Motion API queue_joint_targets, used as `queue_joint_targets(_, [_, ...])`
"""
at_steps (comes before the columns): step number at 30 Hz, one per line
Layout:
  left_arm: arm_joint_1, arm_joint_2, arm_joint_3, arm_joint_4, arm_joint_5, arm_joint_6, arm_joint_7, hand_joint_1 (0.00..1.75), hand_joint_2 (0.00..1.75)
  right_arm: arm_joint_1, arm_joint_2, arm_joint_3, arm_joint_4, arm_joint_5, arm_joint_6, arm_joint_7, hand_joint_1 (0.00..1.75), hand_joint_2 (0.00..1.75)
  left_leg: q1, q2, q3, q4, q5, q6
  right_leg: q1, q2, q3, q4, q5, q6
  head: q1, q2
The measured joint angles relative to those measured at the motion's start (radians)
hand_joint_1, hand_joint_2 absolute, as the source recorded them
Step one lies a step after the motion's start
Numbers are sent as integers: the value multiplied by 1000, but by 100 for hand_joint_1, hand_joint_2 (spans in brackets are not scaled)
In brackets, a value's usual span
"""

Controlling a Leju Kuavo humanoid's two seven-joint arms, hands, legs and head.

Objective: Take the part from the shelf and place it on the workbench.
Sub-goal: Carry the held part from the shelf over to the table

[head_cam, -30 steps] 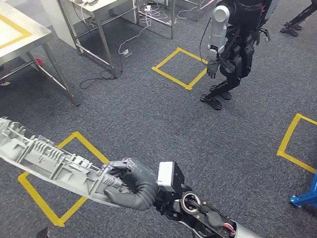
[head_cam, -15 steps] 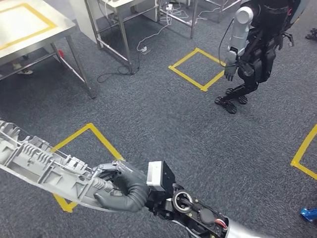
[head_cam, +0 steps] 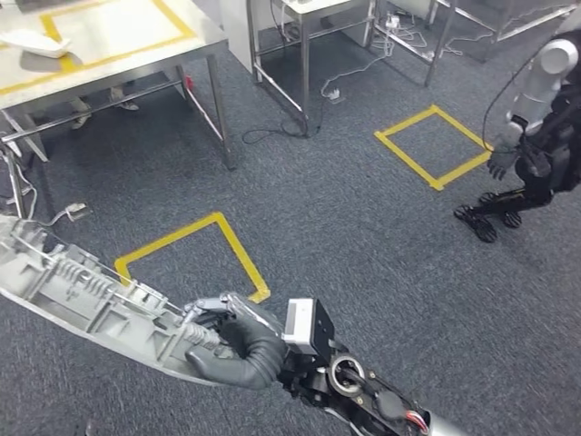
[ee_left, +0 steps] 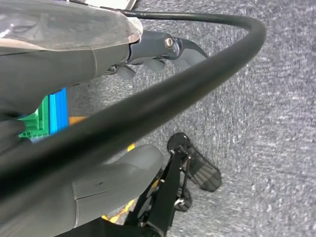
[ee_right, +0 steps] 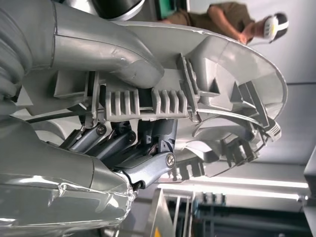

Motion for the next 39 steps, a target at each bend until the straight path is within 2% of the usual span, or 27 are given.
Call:
queue_joint_targets(1, [1, -1, 0, 0, 2, 1, 0, 0, 175, -1, 1, 0, 0, 0, 1, 0, 171, 175, 3, -9, -4, -1, 3, -5, 2, 4, 7, -12, -1, -3, 2, 0])
queue_joint_targets(3, [6, 1, 0, 0, 5, 2, 1, 0, 175, -2, 4, 0, 0, 0, 1, 0, 171, 175, 7, -23, -10, -5, 9, -17, 1, -17, 18, -33, 3, -3, 10, 0])
queue_joint_targets(5, [7, 1, 0, 1, 7, 3, 1, 0, 175, -2, 9, 0, 0, 0, 1, 1, 171, 175, 3, 15, -29, 28, -13, -27, -6, -42, 29, -59, 11, -5, 4, 0])
queue_joint_targets(7, [2, 1, 0, 1, 8, 3, 1, 0, 175, -1, 10, 0, 1, 0, 2, 2, 171, 175, 2, 72, -88, 144, -74, -38, -7, -68, 32, -71, 17, -7, -12, 0])
queue_joint_targets(9, [1, 1, 0, 1, 8, 3, 1, 0, 175, 1, 10, 0, 1, 0, 2, 2, 171, 175, 6, 90, -149, 267, -120, -49, -6, -94, 29, -70, 16, -8, -26, 0])
queue_joint_targets(10, [2, 1, 0, 1, 8, 3, 1, 0, 175, 2, 10, 0, 1, 0, 2, 2, 171, 175, 9, 93, -157, 283, -117, -53, -6, -106, 28, -69, 15, -8, -32, 0])
queue_joint_targets(11, [3, 1, 0, 1, 8, 3, 1, 0, 175, 2, 10, 0, 2, 0, 2, 2, 171, 175, 12, 97, -141, 256, -96, -57, -6, -117, 28, -67, 13, -6, -37, 0])
queue_joint_targets(13, [2, 2, 0, 1, 8, 3, 1, 0, 175, 1, 10, 0, 2, 0, 2, 2, 171, 175, 15, 124, -62, 113, -34, -60, -6, -138, 27, -59, 6, 3, -46, 0])
queue_joint_targets(15, [0, 3, 0, 1, 8, 3, 1, 0, 175, 0, 11, 0, 1, 0, 2, 3, 171, 175, 12, 145, -7, 10, -2, -49, -2, -153, 26, -48, -4, 16, -54, 0])
queue_joint_targets(16, [-1, 2, 0, 1, 8, 3, 1, 0, 175, -1, 11, 0, 1, 0, 2, 3, 171, 175, 9, 146, -3, -1, -3, -38, 1, -158, 27, -46, -8, 21, -53, 0])
queue_joint_targets(18, [2, 2, 0, 1, 8, 3, 1, 0, 175, -1, 12, 0, 1, 0, 2, 3, 171, 175, 7, 128, -6, 2, -3, -19, 1, -167, 31, -44, -13, 30, -47, 0])
queue_joint_targets(20, [4, 2, 0, 1, 8, 3, 1, 0, 175, -2, 13, 0, 1, 0, 1, 4, 171, 175, 9, 113, -5, 1, -2, -4, -3, -141, 20, -11, -42, 39, -40, 0])
queue_joint_targets(21, [3, 2, 0, 1, 8, 3, 1, 0, 175, -1, 13, 0, 1, 0, 1, 4, 171, 175, 10, 105, -4, 0, -1, 2, -5, -118, 0, 37, -72, 43, -35, 0])
queue_joint_targets(23, [2, 2, 0, 1, 8, 3, 1, 0, 175, 0, 14, 0, 1, 0, 0, 5, 171, 175, 7, 89, -5, 0, 0, 9, -6, -82, -64, 185, -144, 43, -23, 0])
queue_joint_targets(24, [2, 2, 0, 1, 8, 3, 2, 0, 175, 2, 13, 0, 1, 0, 0, 6, 171, 175, 4, 79, -6, 0, 0, 10, -5, -76, -94, 250, -166, 42, -18, 0])
queue_joint_targets(25, [3, 2, 0, 1, 8, 3, 2, 0, 175, 3, 13, 0, 1, 0, 0, 6, 171, 175, 2, 68, -5, 1, 0, 11, -5, -73, -111, 282, -168, 39, -15, 0])
queue_joint_targets(26, [3, 2, 0, 1, 8, 3, 2, 0, 175, 4, 13, 0, 1, 0, 0, 7, 171, 175, -1, 55, -4, 1, 0, 11, -4, -71, -109, 271, -147, 34, -13, 0])
queue_joint_targets(27, [3, 2, 0, 1, 8, 3, 2, 0, 175, 4, 13, 0, 1, 0, 0, 7, 171, 175, -3, 42, -2, 1, 0, 11, -2, -65, -88, 219, -109, 27, -10, 0])
queue_joint_targets(29, [1, 0, 0, 1, 8, 3, 2, 0, 175, 4, 13, 0, 1, 0, 0, 7, 171, 175, -6, 18, 1, 1, 0, 10, 0, -23, -27, 73, -30, 8, -6, 0])
queue_joint_targets(30, [0, -1, 0, 1, 8, 3, 2, 0, 175, 4, 13, 0, 1, 0, 0, 7, 171, 175, -4, 8, -1, 1, 2, 7, 1, -2, -6, 21, -8, 1, -5, 0])
queue_joint_targets(31, [0, -1, 0, 1, 8, 3, 2, 0, 175, 3, 13, 0, 1, -1, 0, 7, 171, 175, -1, -2, -5, 1, 4, 3, 3, 12, 7, -7, 0, -4, -4, 0])
queue_joint_targets(32, [1, -1, 0, 1, 8, 3, 2, 0, 175, 3, 14, 0, 1, -1, 0, 8, 171, 175, 2, -11, -10, -1, 8, -3, 4, 14, 12, -16, -1, -7, -2, 0])
queue_joint_targets(33, [3, 0, 0, 1, 8, 4, 2, 0, 175, 3, 14, 0, 1, -1, -1, 8, 171, 175, 4, -21, -14, -4, 12, -10, 4, 2, 18, -27, 0, -7, 1, 0])
queue_joint_targets(34, [5, 1, 0, 1, 8, 4, 2, 0, 175, 3, 15, 0, 0, -2, -1, 9, 171, 175, 4, -15, -17, -2, 13, -15, 2, -12, 24, -39, 3, -6, 3, 0])
queue_joint_targets(36, [5, 1, 0, 1, 8, 4, 1, 0, 175, 3, 16, 0, 0, -2, -2, 9, 171, 175, 0, 32, -44, 46, -17, -22, -4, -38, 33, -63, 11, -7, -6, 0])
queue_joint_targets(37, [3, 0, 0, 1, 8, 4, 1, 0, 175, 3, 16, 0, 0, -2, -2, 10, 171, 175, 0, 62, -72, 102, -48, -26, -4, -52, 34, -68, 14, -8, -14, 0])
queue_joint_targets(39, [-1, 0, 0, 1, 8, 3, 1, 0, 175, 4, 16, 0, 0, -3, 0, 10, 171, 175, 3, 87, -141, 241, -108, -36, -3, -79, 32, -68, 14, -10, -27, 0])
